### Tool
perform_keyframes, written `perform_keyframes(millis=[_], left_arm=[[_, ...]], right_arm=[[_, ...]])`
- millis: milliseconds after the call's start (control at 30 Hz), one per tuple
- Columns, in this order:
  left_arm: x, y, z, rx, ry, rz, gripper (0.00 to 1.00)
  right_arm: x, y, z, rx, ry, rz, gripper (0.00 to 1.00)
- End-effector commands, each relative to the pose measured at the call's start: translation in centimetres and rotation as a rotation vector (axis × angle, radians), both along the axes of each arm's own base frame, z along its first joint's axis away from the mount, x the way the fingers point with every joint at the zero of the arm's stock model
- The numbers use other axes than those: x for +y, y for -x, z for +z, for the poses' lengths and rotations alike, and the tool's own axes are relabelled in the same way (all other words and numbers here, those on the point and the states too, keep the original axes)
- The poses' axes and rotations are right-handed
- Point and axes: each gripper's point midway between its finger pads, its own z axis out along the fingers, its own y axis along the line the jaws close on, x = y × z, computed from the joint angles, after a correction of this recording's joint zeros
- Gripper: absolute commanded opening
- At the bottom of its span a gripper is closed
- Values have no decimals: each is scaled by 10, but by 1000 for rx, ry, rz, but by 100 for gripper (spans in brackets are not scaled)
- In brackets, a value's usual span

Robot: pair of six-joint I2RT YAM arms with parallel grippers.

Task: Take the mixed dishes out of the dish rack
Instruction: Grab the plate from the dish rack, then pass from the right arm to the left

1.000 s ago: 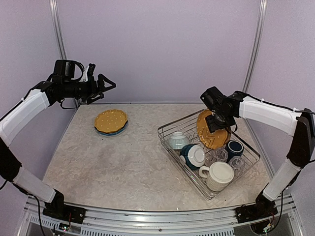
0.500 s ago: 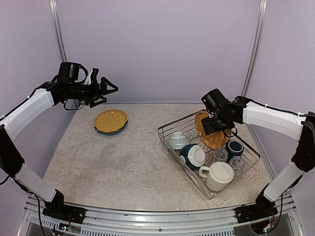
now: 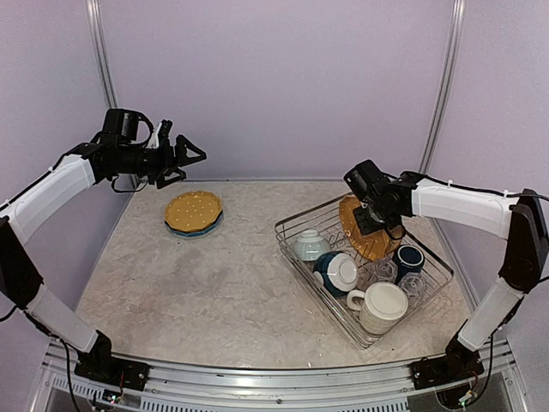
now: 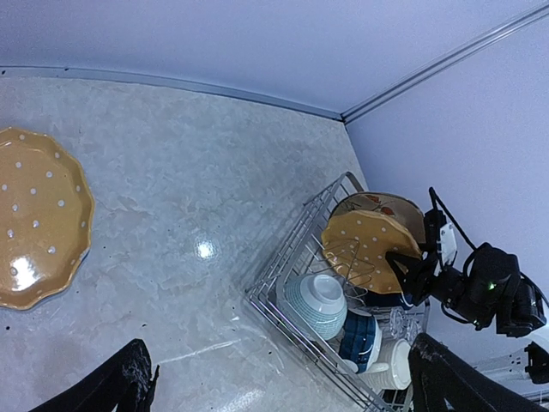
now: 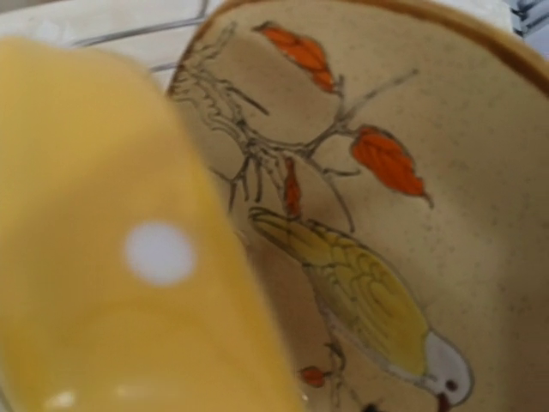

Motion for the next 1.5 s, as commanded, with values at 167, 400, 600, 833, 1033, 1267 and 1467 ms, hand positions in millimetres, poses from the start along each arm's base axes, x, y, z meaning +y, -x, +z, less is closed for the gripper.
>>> perform_keyframes(millis=[167, 400, 600, 833, 1033, 1267, 1467], left_arm=[[-2, -3, 2, 9, 17, -7, 99], [-3, -2, 3, 15, 36, -15, 99], [-6, -1, 2, 20, 44, -26, 99], [-10, 0, 1, 24, 45, -43, 99], [-18, 2, -1, 47, 77, -88, 99], [-35, 10, 0, 75, 154, -179, 99], [-61, 24, 2, 99, 242, -303, 99]], right_arm=[[1, -10, 11, -35, 4, 0, 23], [-5, -9, 33, -58, 41, 7, 0], [0, -9, 65, -102, 9, 56, 0], [-1, -5, 102, -151, -18, 83, 0], [-1, 11, 134, -194, -148, 92, 0], [8, 30, 169, -249, -345, 126, 0], [45, 42, 204, -318, -674, 240, 0]])
